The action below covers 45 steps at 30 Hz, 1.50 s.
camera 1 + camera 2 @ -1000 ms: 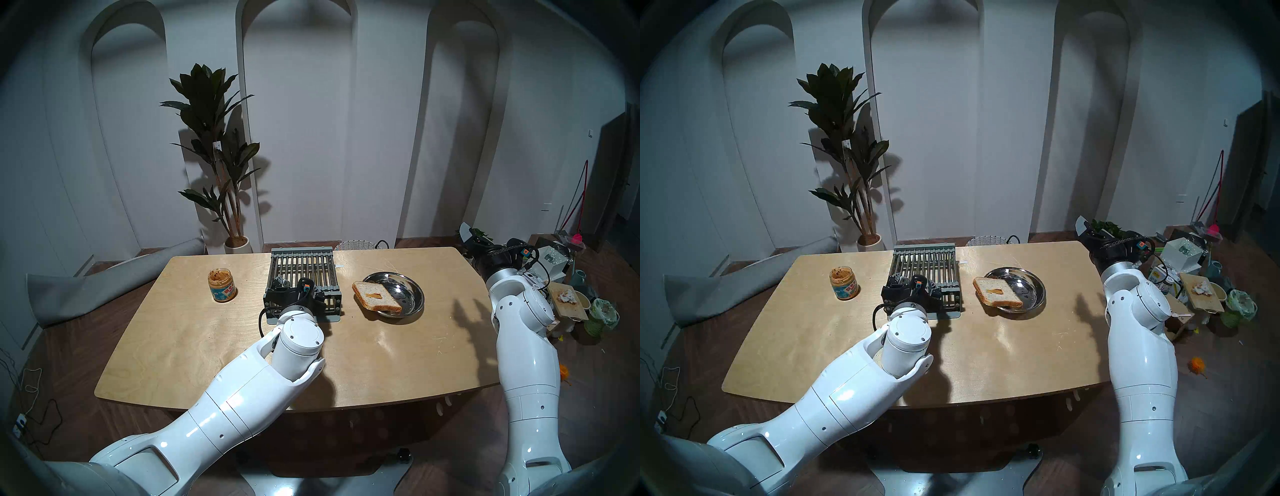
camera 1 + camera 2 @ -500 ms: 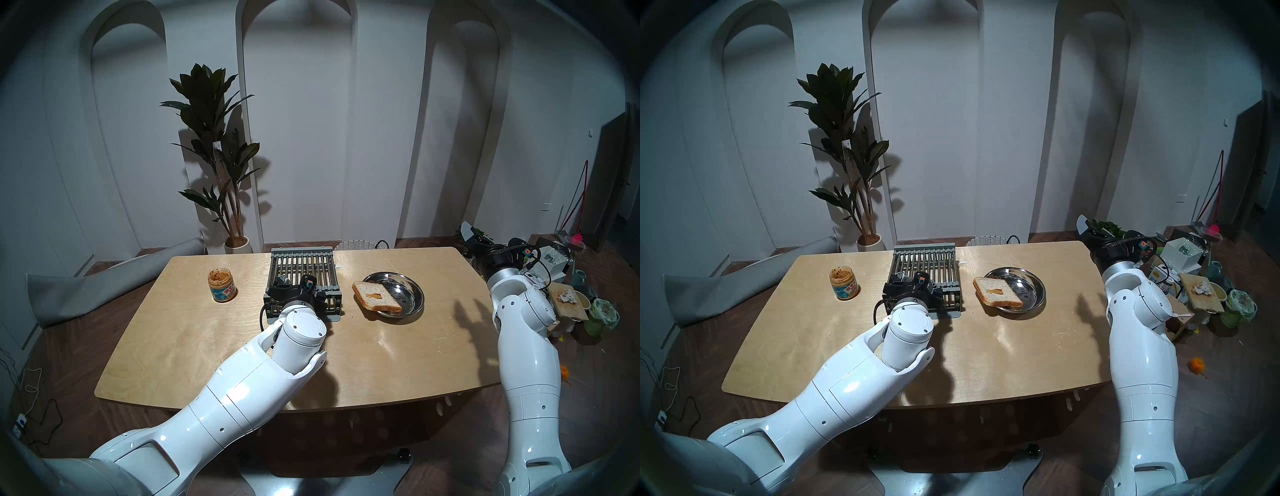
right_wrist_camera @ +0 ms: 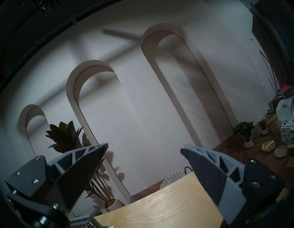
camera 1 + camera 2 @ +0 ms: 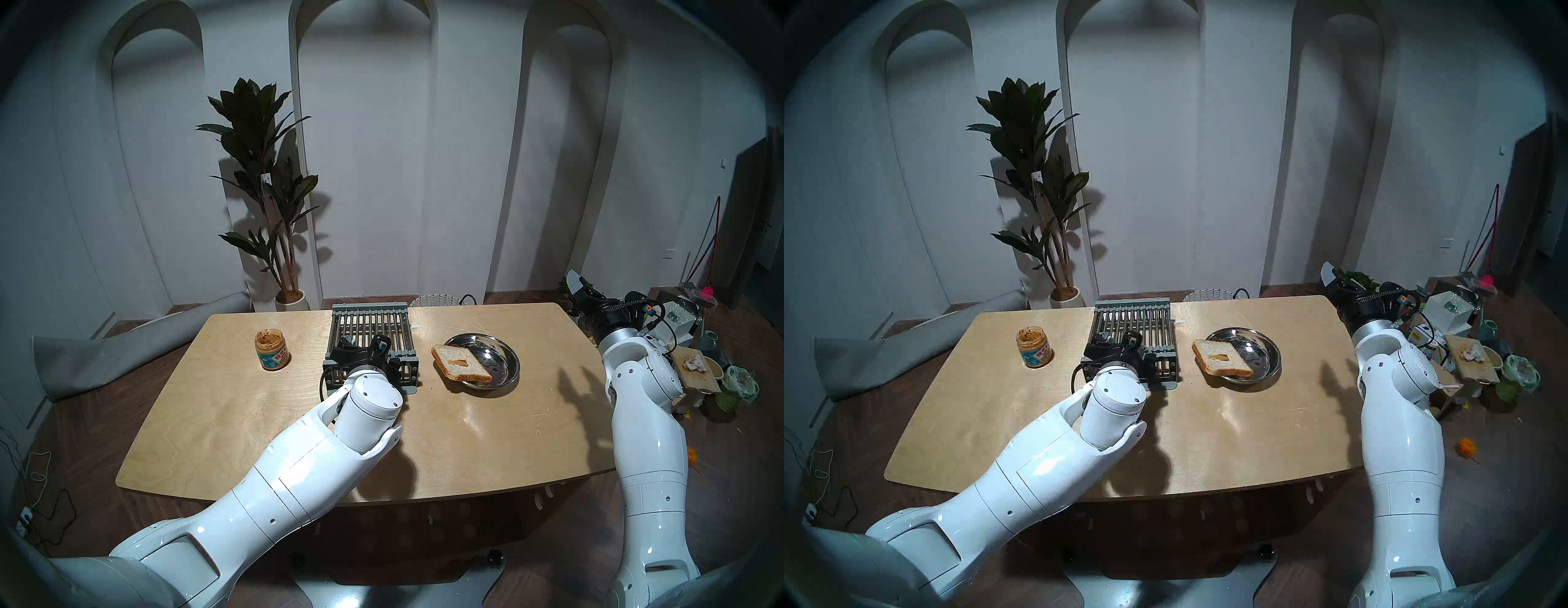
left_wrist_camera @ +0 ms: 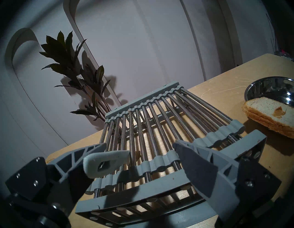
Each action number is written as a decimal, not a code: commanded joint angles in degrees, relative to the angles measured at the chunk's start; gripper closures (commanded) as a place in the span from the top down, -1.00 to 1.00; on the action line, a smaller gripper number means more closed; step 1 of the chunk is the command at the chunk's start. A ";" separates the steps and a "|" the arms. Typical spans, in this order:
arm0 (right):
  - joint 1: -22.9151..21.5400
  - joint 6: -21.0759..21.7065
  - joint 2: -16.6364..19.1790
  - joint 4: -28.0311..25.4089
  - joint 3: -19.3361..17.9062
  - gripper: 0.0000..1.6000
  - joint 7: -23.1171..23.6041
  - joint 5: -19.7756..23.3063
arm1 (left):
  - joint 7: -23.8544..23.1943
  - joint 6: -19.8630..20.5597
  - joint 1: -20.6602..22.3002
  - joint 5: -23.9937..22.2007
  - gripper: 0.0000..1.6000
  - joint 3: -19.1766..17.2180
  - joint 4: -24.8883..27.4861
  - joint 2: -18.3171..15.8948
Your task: Spread peanut butter over the slice of bread with the knife
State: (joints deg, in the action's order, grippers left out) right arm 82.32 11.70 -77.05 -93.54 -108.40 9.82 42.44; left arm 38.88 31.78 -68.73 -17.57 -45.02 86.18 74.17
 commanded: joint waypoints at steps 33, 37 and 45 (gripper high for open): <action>-3.66 0.61 1.45 2.55 1.52 1.00 0.96 1.35 | -1.34 0.83 -6.80 -7.87 1.00 -2.26 -0.81 -3.09; -4.05 0.45 1.63 3.27 1.89 1.00 0.93 1.22 | -1.84 0.35 -8.06 -10.23 1.00 -3.09 2.25 -3.87; -4.61 0.04 1.80 3.96 2.44 1.00 1.02 1.24 | -1.43 0.79 -9.47 -14.53 1.00 -3.69 7.09 -5.83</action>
State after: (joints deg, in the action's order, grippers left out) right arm 79.29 12.40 -75.57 -89.06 -106.15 10.65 43.94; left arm 37.75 30.15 -72.62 -28.08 -48.90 91.99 71.02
